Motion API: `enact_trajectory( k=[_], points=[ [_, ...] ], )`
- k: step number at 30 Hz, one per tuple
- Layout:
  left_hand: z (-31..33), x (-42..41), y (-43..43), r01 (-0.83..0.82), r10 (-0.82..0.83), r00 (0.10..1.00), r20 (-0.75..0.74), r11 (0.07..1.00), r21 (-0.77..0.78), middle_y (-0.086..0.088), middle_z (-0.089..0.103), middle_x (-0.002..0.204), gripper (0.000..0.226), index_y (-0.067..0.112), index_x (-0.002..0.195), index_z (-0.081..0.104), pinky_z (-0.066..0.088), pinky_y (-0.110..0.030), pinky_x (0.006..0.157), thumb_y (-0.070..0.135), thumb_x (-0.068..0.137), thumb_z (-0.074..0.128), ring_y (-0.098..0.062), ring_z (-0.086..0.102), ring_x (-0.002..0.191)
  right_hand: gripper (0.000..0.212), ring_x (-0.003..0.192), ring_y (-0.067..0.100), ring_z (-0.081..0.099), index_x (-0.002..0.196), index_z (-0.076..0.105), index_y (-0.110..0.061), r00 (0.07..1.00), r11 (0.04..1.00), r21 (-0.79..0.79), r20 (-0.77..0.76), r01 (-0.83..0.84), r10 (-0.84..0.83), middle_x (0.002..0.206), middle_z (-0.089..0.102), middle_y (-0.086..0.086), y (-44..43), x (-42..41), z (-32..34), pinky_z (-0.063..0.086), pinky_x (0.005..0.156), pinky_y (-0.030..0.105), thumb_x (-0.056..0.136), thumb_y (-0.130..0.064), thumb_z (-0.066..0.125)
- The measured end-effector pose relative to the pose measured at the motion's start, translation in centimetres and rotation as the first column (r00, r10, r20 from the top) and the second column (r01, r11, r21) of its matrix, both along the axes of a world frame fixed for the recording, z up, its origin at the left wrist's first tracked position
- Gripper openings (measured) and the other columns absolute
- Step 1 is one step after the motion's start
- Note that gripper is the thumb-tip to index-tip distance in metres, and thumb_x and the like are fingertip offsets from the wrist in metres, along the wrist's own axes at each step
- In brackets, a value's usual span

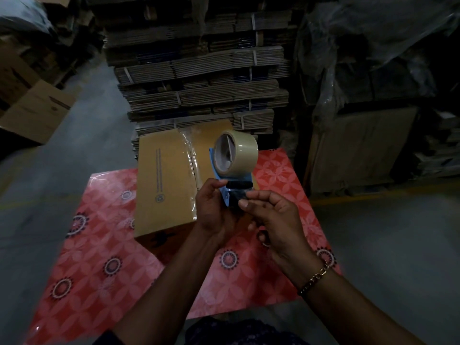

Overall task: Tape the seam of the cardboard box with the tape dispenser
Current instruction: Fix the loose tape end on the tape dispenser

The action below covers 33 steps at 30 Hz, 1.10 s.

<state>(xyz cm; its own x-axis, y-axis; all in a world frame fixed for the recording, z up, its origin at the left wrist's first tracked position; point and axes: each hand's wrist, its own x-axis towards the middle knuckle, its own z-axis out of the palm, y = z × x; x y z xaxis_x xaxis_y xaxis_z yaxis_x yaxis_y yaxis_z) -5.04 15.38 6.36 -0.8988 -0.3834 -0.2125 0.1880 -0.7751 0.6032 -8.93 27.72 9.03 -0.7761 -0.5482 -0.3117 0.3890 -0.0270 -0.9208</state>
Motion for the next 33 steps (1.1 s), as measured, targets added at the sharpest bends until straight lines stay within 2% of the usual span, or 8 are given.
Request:
enact_trajectory(
  k=[5,12,21,24,26,28,31,33],
  points=[
    [0.2,0.2,-0.2,0.002,-0.002,1.000,-0.006,1.000,-0.004,-0.016,0.062,0.094,0.057,0.000,0.111,0.064,0.048,-0.034,0.072,0.030,0.063,0.067,-0.027,0.059,0.084,0.015,0.041,0.010,0.057,0.098,0.074,-0.013,0.999,0.999,0.001,-0.014,-0.041,0.041,0.077,0.079,0.001,0.3,0.2,0.0,0.031,0.035,0.017,0.083,-0.013,0.076],
    [-0.1,0.4,-0.2,0.026,-0.026,1.000,-0.007,1.000,-0.011,-0.016,0.062,0.091,0.057,0.000,0.104,0.071,0.041,-0.035,0.071,0.031,0.057,0.075,-0.027,0.053,0.082,0.012,0.041,0.011,0.059,0.102,0.071,-0.014,0.998,0.999,-0.005,-0.051,-0.042,0.042,0.086,0.081,0.002,0.3,0.5,0.0,0.031,0.035,0.017,0.091,-0.013,0.067],
    [-0.4,0.5,-0.2,0.011,-0.009,0.999,0.040,0.999,-0.030,-0.013,0.066,0.094,0.068,0.003,0.133,0.056,0.054,-0.033,0.061,0.052,0.087,0.052,-0.024,0.064,0.077,0.025,0.040,0.023,0.059,0.113,0.050,-0.019,0.987,0.987,0.048,-0.035,-0.154,0.155,0.086,0.081,0.009,1.2,-0.4,-0.6,0.029,0.039,0.022,0.091,-0.007,0.048],
    [-0.8,0.6,-0.6,0.073,-0.052,0.983,0.175,0.990,-0.116,-0.013,0.069,0.090,0.057,0.004,0.124,0.063,0.054,-0.031,0.057,0.050,0.092,0.049,-0.023,0.065,0.071,0.026,0.040,0.024,0.053,0.117,0.055,-0.011,0.977,0.975,0.158,-0.116,-0.159,0.178,0.076,0.077,0.010,1.8,-2.6,-1.8,0.028,0.039,0.021,0.099,-0.012,0.036],
    [-1.0,0.9,-1.3,0.162,-0.068,0.952,0.300,0.939,-0.302,-0.010,0.075,0.086,0.042,0.012,0.112,0.069,0.054,-0.030,0.059,0.044,0.101,0.044,-0.024,0.067,0.072,0.032,0.046,0.020,0.055,0.119,0.058,-0.007,0.987,0.978,0.186,-0.108,-0.099,0.121,0.082,0.074,0.010,2.4,-5.3,-2.5,0.032,0.037,0.018,0.102,-0.023,0.037],
    [-0.7,1.1,-1.7,0.318,-0.121,0.904,0.410,0.832,-0.455,-0.005,0.076,0.077,0.044,0.014,0.102,0.071,0.050,-0.026,0.055,0.043,0.105,0.039,-0.019,0.066,0.064,0.040,0.060,0.016,0.060,0.110,0.064,-0.015,0.993,0.975,0.187,0.007,-0.118,0.118,0.088,0.072,0.003,2.9,-7.9,-2.6,0.042,0.048,0.023,0.101,-0.044,0.038],
    [-0.5,0.8,-2.2,0.519,-0.299,0.831,0.469,0.721,-0.459,0.000,0.070,0.063,0.038,0.012,0.082,0.071,0.047,-0.021,0.051,0.036,0.103,0.050,-0.012,0.061,0.052,0.043,0.081,0.018,0.065,0.100,0.070,-0.026,0.946,0.935,0.159,0.124,-0.316,0.299,0.092,0.073,-0.001,3.9,-11.0,-2.7,0.047,0.073,0.039,0.087,-0.064,0.055],
    [-0.9,0.1,-2.7,0.595,-0.374,0.790,0.487,0.660,-0.459,0.002,0.064,0.059,0.032,0.015,0.072,0.071,0.044,-0.021,0.050,0.029,0.099,0.060,-0.011,0.058,0.051,0.047,0.089,0.022,0.069,0.103,0.073,-0.026,0.885,0.864,0.191,0.108,-0.466,0.453,0.101,0.072,0.005,4.4,-12.1,-3.1,0.052,0.077,0.040,0.070,-0.059,0.075]
  ],
)
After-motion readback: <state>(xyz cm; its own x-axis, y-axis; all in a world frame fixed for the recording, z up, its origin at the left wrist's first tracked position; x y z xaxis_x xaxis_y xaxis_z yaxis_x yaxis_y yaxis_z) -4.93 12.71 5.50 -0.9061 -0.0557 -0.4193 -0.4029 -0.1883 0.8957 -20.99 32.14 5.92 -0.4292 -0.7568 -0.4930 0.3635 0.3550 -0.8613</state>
